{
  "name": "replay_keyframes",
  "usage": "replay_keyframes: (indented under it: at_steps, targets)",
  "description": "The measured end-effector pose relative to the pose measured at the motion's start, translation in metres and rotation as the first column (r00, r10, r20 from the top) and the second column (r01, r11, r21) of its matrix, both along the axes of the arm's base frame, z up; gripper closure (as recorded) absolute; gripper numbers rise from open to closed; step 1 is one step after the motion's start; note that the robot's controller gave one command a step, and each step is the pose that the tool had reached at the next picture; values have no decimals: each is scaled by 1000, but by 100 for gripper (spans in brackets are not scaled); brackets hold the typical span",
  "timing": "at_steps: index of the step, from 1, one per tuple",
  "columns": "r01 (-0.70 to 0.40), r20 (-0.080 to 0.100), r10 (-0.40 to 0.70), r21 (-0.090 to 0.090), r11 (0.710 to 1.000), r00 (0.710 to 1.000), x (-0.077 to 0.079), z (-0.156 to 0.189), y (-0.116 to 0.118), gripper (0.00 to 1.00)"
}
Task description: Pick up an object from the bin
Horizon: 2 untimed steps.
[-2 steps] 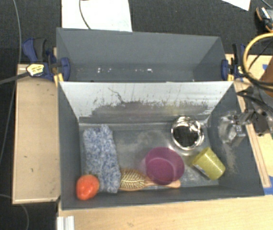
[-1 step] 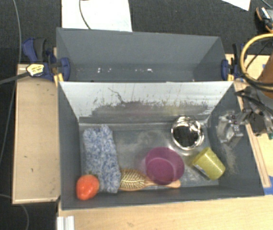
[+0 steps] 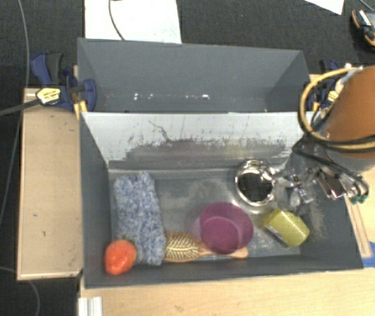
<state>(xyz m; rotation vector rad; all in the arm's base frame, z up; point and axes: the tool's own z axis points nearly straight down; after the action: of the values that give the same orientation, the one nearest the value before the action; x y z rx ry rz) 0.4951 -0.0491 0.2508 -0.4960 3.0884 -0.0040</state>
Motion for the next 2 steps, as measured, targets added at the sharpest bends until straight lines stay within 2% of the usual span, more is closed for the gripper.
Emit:
replay_keyframes:
  at_steps: [1, 2]
  targets:
    - [197, -1, -197, 2, 980, 980, -7, -34, -21, 100]
    - [151, 2, -151, 6, 988, 989, -5, -48, 10, 100]
